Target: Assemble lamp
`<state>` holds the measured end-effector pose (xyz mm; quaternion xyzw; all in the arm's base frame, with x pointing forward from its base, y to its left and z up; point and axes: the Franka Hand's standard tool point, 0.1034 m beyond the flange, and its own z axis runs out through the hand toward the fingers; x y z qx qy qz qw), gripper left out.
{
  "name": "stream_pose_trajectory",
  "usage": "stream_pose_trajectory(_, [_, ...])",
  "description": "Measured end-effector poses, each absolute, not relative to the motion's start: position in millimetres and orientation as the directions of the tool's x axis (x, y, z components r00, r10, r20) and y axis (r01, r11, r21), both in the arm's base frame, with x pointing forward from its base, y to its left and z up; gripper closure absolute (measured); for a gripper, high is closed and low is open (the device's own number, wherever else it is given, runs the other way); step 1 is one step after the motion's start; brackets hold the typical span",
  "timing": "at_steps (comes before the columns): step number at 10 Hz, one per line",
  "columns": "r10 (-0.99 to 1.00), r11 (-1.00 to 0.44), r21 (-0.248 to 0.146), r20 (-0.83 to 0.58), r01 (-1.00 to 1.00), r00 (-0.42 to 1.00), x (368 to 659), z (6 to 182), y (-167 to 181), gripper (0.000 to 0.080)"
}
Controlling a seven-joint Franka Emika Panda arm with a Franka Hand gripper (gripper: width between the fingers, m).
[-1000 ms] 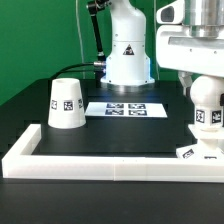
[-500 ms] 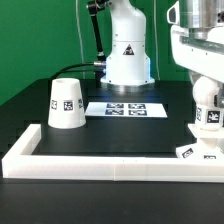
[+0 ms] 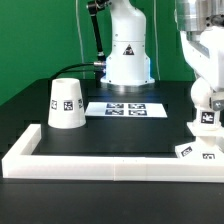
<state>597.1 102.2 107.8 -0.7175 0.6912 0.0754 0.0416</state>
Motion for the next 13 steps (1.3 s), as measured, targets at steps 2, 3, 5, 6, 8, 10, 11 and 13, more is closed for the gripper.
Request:
stream_pose_trajectory(2, [-0.982, -0.093, 0.036, -0.166, -0.995, 0.086, 597.1, 107.8, 102.3, 0.0112])
stream_pose_trajectory(3, [-0.961, -0.226, 0.016, -0.169, -0.974, 0.22, 597.0, 108.0, 102.2, 0.0102])
stream_pose_trajectory(5, [-0.889, -0.429, -0.018, -0.171, -0.903, 0.425, 596.3, 108.2, 103.9, 0.0101])
stream_pose_trajectory(6, [-0.834, -0.527, -0.037, -0.168, -0.849, 0.525, 596.3, 108.2, 103.9, 0.0101])
stream_pose_trajectory(8, [-0.728, -0.667, -0.066, -0.158, -0.742, 0.668, 596.4, 108.1, 103.6, 0.0101])
stream_pose_trajectory(10, [-0.62, -0.768, -0.088, -0.147, -0.634, 0.771, 596.0, 107.8, 103.3, 0.0101])
stream_pose_trajectory(11, [-0.57, -0.806, -0.097, -0.141, -0.584, 0.81, 595.9, 107.7, 103.2, 0.0101])
stream_pose_trajectory(13, [-0.432, -0.887, -0.119, -0.123, -0.445, 0.893, 596.0, 107.7, 102.7, 0.0101])
